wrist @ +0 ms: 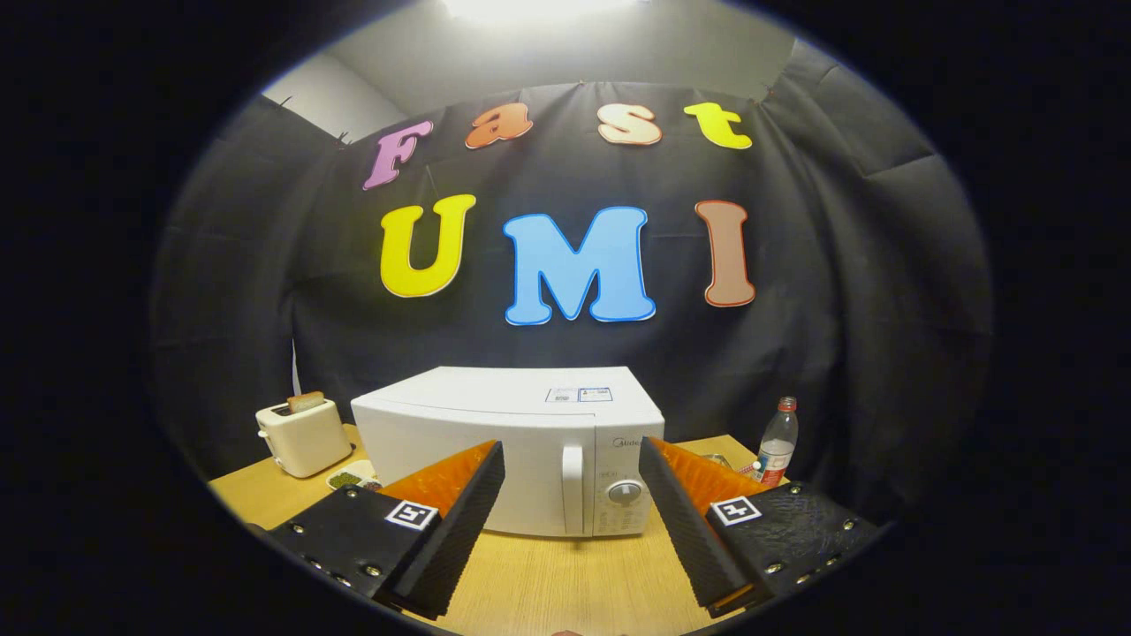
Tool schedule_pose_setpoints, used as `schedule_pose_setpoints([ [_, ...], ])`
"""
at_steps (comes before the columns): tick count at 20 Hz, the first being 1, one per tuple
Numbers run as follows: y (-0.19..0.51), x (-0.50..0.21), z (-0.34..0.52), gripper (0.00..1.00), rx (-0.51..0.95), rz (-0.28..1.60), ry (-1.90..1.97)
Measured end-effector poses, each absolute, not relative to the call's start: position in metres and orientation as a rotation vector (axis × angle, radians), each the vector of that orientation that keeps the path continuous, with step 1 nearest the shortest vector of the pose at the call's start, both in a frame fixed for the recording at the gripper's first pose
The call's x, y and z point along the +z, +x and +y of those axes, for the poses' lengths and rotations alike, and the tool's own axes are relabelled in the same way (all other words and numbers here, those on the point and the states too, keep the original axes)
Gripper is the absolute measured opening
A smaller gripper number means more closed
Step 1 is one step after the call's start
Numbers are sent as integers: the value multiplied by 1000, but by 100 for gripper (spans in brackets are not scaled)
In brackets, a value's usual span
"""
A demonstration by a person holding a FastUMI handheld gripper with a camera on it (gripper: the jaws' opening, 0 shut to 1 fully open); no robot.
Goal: Open the microwave, put the food inside, and close the microwave door.
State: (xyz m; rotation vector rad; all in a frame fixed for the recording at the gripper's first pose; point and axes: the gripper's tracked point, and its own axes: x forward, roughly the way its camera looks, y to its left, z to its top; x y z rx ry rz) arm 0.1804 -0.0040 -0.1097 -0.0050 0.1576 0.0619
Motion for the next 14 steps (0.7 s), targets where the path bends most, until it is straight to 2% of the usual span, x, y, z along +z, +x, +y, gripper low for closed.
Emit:
schedule_pose_setpoints([
  [11,254,-187,-3,97,84,286,-25],
  [14,266,-208,-1,93,83,327,-17],
])
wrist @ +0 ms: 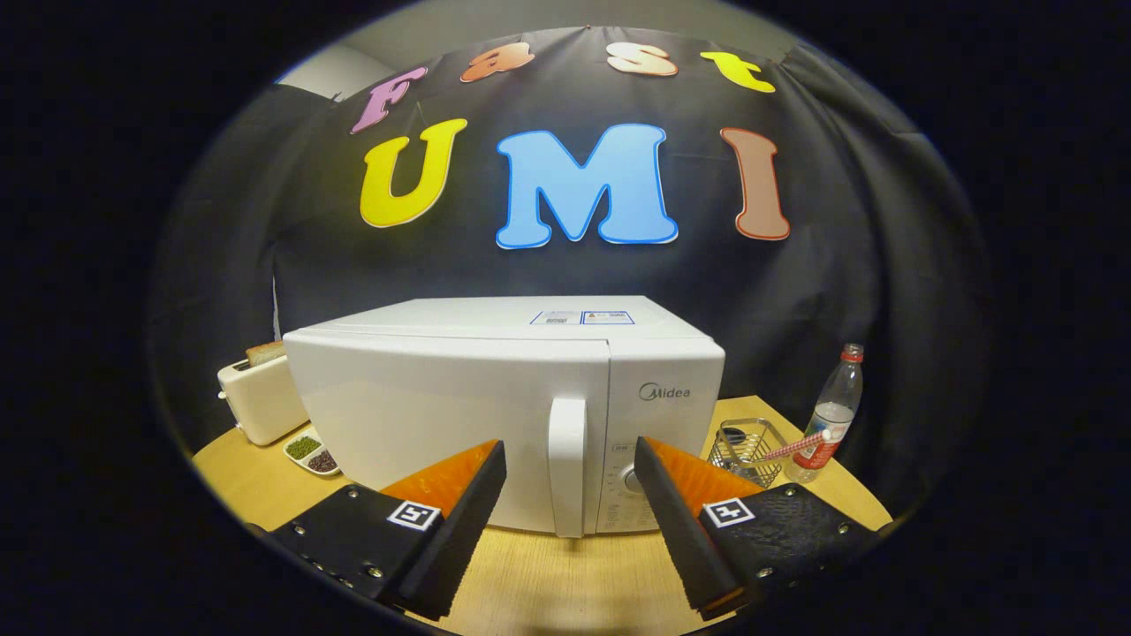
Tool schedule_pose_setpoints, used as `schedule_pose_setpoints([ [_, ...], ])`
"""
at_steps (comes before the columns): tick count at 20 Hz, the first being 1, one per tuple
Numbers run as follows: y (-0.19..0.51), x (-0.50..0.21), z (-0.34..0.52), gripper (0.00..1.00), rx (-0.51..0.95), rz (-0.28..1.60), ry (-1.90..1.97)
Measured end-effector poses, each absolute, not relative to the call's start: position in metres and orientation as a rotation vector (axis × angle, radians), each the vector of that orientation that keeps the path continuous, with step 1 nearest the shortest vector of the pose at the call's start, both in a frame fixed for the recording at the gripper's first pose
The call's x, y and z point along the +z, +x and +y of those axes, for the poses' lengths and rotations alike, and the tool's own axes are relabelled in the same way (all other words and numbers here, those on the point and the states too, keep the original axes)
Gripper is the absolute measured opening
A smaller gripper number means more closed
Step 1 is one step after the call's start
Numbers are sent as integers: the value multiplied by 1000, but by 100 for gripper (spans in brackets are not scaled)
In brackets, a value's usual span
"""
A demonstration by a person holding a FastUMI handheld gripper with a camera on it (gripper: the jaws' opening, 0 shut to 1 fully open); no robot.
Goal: Open the microwave, put the food inside, and close the microwave door.
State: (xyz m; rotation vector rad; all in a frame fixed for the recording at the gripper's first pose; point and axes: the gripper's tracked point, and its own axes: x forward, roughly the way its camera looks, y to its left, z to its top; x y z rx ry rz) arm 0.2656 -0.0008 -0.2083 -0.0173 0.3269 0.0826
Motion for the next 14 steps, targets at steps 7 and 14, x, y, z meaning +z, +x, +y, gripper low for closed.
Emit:
schedule_pose_setpoints([
  [7,281,-227,1,51,69,368,30],
  [14,282,-226,5,16,68,371,-39],
])
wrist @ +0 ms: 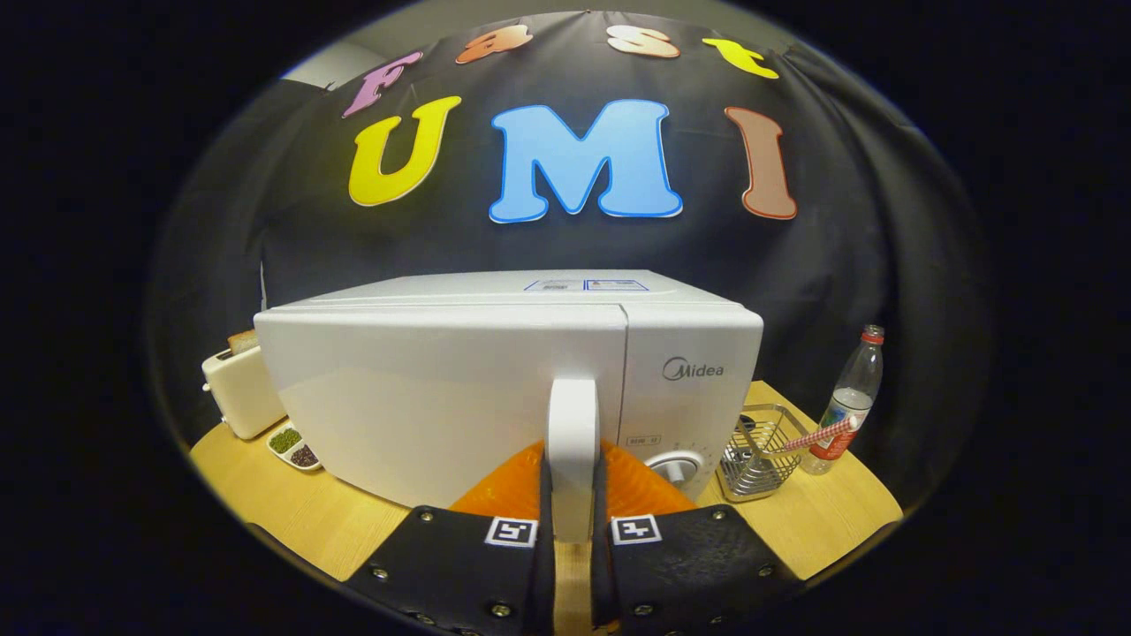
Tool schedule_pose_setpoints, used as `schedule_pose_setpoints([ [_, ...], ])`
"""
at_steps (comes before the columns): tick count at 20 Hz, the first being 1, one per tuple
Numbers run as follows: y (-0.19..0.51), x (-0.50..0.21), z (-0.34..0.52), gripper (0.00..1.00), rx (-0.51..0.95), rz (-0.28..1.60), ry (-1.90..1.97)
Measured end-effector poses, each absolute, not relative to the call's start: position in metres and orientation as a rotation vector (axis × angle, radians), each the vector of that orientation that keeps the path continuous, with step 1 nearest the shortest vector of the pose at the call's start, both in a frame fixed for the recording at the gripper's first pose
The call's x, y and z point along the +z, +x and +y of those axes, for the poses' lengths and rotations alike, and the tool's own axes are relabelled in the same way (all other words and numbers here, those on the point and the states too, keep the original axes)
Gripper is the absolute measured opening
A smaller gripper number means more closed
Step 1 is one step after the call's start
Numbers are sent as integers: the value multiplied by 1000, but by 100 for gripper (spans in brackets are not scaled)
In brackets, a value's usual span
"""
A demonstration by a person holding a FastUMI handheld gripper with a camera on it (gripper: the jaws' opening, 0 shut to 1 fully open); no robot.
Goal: Open the microwave, put the food inside, and close the microwave door.
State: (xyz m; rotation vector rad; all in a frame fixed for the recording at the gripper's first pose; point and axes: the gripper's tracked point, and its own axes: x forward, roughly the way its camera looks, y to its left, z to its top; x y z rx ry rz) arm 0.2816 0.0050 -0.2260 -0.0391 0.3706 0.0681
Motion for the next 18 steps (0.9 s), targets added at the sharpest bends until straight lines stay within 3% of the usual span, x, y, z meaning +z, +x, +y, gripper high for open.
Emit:
schedule_pose_setpoints([
  [3,279,-226,5,11,116,392,-36],
  [11,275,-224,4,7,117,407,-74],
  [18,219,-220,17,7,129,403,-78],
])
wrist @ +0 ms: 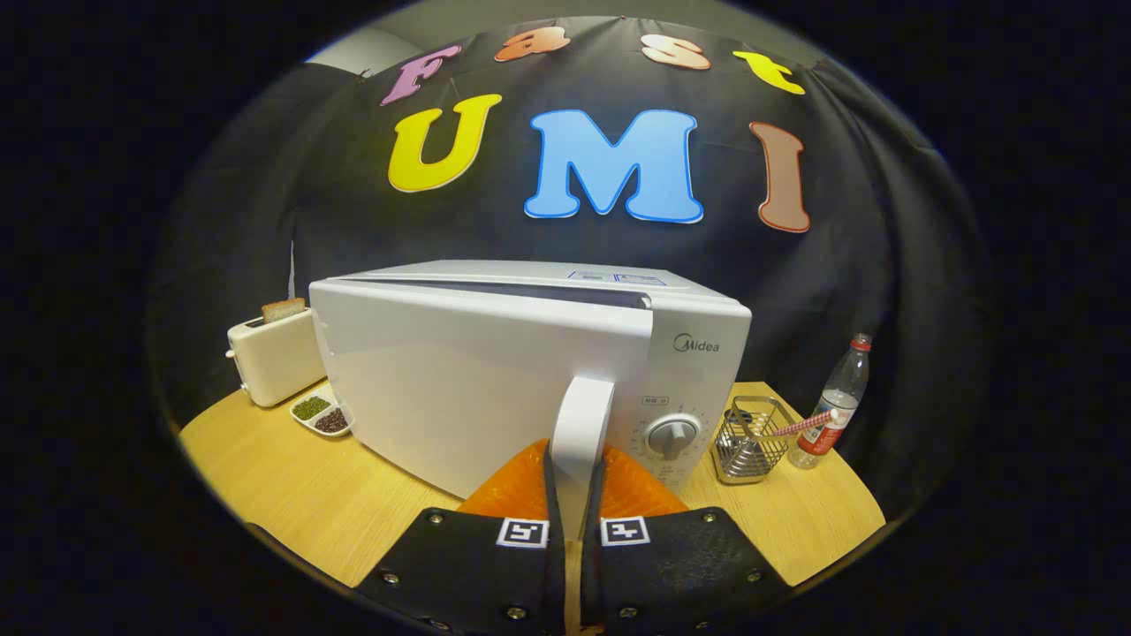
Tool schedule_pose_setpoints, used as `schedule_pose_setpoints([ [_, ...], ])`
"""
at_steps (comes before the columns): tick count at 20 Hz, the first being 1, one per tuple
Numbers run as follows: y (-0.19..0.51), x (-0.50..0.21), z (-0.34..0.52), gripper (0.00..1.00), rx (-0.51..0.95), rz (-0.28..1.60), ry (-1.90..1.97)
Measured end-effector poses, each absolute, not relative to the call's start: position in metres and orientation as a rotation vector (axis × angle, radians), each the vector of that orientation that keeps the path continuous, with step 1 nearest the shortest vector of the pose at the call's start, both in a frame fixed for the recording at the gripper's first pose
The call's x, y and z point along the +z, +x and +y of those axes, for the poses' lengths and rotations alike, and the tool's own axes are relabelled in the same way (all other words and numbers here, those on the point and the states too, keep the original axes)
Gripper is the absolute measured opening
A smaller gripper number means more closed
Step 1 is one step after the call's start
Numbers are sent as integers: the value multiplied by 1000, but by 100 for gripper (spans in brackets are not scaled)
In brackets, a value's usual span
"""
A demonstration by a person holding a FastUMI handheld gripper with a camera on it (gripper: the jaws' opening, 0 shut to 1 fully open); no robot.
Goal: Open the microwave, put the food inside, and close the microwave door.
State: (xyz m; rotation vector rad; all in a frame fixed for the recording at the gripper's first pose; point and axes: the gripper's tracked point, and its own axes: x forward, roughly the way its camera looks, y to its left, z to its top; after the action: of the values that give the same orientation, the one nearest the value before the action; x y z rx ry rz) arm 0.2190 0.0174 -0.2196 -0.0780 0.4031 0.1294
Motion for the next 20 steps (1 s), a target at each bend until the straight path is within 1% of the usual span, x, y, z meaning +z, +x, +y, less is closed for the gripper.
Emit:
schedule_pose_setpoints([
  [3,197,-218,27,8,138,429,-56],
  [4,188,-216,30,9,144,433,-40],
  [5,181,-217,35,16,155,442,-24],
  [6,172,-215,40,16,165,449,-12],
  [7,164,-216,46,20,177,456,-6],
  [9,149,-214,54,21,188,461,-16],
  [20,78,-208,115,21,211,475,16],
])
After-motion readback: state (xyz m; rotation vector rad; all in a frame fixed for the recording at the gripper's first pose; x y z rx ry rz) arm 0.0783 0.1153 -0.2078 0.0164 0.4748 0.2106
